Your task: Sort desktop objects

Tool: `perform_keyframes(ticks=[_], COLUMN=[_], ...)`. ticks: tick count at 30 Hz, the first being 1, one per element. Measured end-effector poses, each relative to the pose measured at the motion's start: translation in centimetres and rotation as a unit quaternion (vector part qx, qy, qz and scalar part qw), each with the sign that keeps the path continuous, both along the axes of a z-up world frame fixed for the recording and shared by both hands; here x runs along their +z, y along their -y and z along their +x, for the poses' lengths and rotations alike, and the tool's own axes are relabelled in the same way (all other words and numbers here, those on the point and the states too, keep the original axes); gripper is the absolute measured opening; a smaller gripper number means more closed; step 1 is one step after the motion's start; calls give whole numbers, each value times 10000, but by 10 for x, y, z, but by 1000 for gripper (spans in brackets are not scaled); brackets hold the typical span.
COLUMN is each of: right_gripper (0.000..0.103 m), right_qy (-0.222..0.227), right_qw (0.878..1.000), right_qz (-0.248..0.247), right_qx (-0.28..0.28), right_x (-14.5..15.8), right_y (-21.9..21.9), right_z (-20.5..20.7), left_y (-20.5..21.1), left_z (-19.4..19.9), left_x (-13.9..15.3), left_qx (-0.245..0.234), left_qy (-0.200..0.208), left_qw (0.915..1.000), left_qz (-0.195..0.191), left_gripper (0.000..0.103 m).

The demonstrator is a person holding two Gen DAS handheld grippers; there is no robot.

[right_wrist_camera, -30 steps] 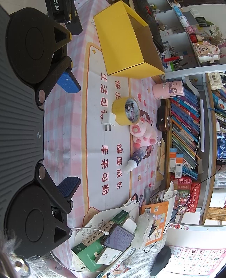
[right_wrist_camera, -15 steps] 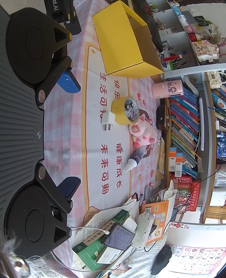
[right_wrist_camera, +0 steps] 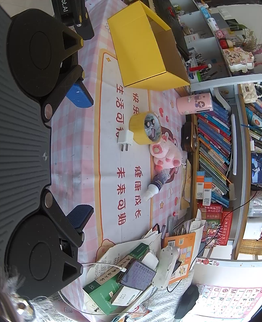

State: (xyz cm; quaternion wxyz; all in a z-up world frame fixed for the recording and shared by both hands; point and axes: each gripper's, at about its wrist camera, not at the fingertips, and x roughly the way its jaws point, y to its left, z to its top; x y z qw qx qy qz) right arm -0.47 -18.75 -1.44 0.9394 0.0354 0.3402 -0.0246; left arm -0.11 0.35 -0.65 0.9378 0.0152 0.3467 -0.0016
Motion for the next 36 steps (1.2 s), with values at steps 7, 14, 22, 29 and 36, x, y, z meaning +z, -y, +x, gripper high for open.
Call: perform_keyframes(ticks=[7, 14, 22, 29, 36], right_gripper=[103, 103, 103, 103, 103], right_qy=[3, 9, 7, -20, -21], right_qw=[10000, 10000, 10000, 10000, 10000], right_qz=[4, 7, 7, 25, 25], right_qx=[-11, -11, -15, -49, -53], right_x=[0, -1, 0, 2, 1], right_y=[1, 1, -2, 2, -1], right_z=[0, 1, -1, -2, 0], left_y=[0, 1, 1, 1, 0], left_z=[0, 0, 1, 3, 4], left_x=[1, 2, 2, 3, 3], left_qx=[-2, -5, 8, -15, -74], left_qy=[-11, -19, -23, -56, -21], left_qw=[10000, 10000, 10000, 10000, 10000], left_qz=[10, 16, 16, 22, 15], left_gripper=[103, 103, 103, 103, 103])
